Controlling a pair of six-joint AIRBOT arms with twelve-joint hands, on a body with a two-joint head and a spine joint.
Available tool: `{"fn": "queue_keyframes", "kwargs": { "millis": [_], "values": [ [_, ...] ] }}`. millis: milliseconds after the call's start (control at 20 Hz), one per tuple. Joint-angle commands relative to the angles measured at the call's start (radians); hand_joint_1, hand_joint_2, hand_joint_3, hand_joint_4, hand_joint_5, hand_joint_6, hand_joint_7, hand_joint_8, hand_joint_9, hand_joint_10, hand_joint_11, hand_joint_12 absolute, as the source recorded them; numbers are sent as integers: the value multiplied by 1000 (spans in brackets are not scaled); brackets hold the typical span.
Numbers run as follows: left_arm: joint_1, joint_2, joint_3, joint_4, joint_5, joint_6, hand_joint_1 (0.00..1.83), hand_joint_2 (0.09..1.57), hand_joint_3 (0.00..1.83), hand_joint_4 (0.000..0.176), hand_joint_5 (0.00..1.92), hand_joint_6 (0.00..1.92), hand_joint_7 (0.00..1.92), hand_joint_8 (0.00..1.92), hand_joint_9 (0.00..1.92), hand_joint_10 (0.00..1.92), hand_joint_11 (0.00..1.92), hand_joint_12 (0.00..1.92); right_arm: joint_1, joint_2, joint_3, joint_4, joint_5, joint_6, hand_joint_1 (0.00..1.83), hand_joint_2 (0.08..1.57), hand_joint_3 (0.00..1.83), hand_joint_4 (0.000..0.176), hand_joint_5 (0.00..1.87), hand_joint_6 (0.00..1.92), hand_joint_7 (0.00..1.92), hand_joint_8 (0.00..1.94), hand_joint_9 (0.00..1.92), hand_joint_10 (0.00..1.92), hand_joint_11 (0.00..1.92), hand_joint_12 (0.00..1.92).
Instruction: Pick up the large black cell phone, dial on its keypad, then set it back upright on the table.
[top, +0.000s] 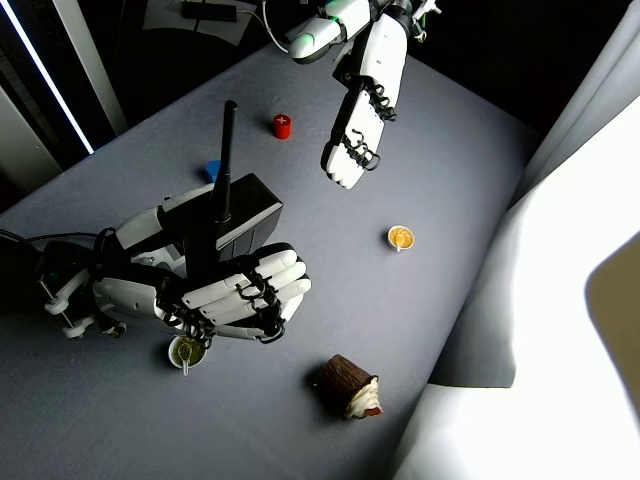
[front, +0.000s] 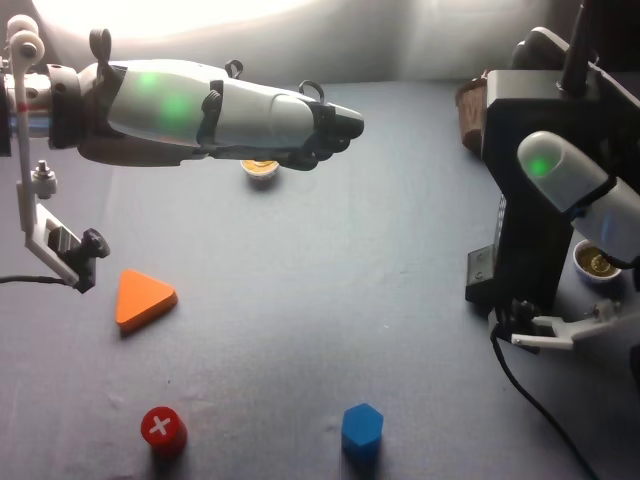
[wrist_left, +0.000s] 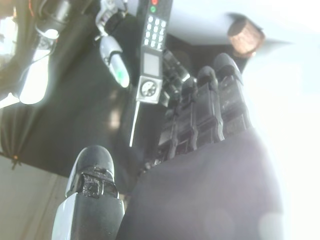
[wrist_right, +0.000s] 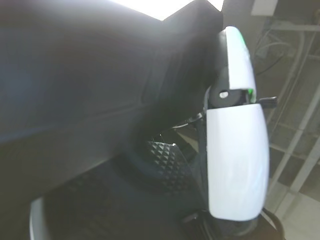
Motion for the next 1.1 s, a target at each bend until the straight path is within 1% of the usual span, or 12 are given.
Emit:
{"fn": "queue_keyframes", "kwargs": {
  "millis": [0,50,100,150,200,300,350,500,650,750,800,1050],
  "values": [
    [-31,14,-4,-79,-43,-5,0,1216,0,0,104,8,112,4,98,5,0,281,-3,15,-3,-21,124,6,815,1028,0,0,373,0,355,1,283,0,0,727],
    [-31,14,-5,-81,-43,-5,0,1216,0,0,102,6,110,3,99,5,0,281,-3,18,-9,-23,124,4,809,1011,0,7,339,0,312,0,239,0,0,665],
    [-32,15,-5,-81,-43,-5,0,1215,0,0,112,6,121,4,111,6,0,295,-3,20,-13,-24,124,3,760,1002,0,5,261,0,210,0,147,0,0,543],
    [-33,16,-6,-82,-44,-5,0,1213,0,0,106,2,118,2,107,3,0,278,-3,22,-19,-25,124,1,625,1017,1,21,114,1,41,0,29,0,0,214],
    [-33,17,-6,-82,-44,-5,0,1207,0,0,98,1,112,1,96,1,0,254,-3,23,-23,-27,124,0,602,1003,0,30,73,4,7,0,5,0,0,42],
    [-33,18,-6,-84,-44,-5,0,1205,0,0,108,1,126,3,114,5,0,300,-2,23,-29,-30,124,-3,527,969,0,61,34,0,0,0,0,0,0,1],
    [-34,19,-6,-84,-44,-5,0,1207,0,0,106,0,124,2,113,4,0,304,-2,23,-31,-31,124,-4,498,978,0,60,16,0,0,0,0,0,0,0],
    [-34,21,-9,-86,-44,-5,0,1207,0,0,106,1,121,2,113,2,0,282,-2,24,-36,-34,124,-7,479,973,0,39,0,0,0,0,0,0,0,0],
    [-34,24,-16,-88,-44,-6,0,1210,0,0,107,1,126,1,116,1,0,302,-2,25,-35,-34,124,-8,456,964,0,39,0,0,0,0,0,0,0,0],
    [-35,25,-21,-90,-45,-6,0,1210,0,0,107,1,130,3,116,1,0,299,-2,26,-35,-34,124,-10,423,959,0,42,0,0,0,0,0,0,0,0],
    [-36,25,-24,-90,-45,-6,0,1205,0,0,126,5,142,4,133,5,0,342,-2,27,-35,-34,124,-10,407,947,0,48,0,0,0,0,0,0,0,0],
    [-36,26,-30,-90,-44,-4,0,1216,1,0,115,1,121,2,113,1,0,322,-1,34,-38,-41,124,-10,160,958,0,74,0,0,0,0,0,0,0,0]
  ]
}}
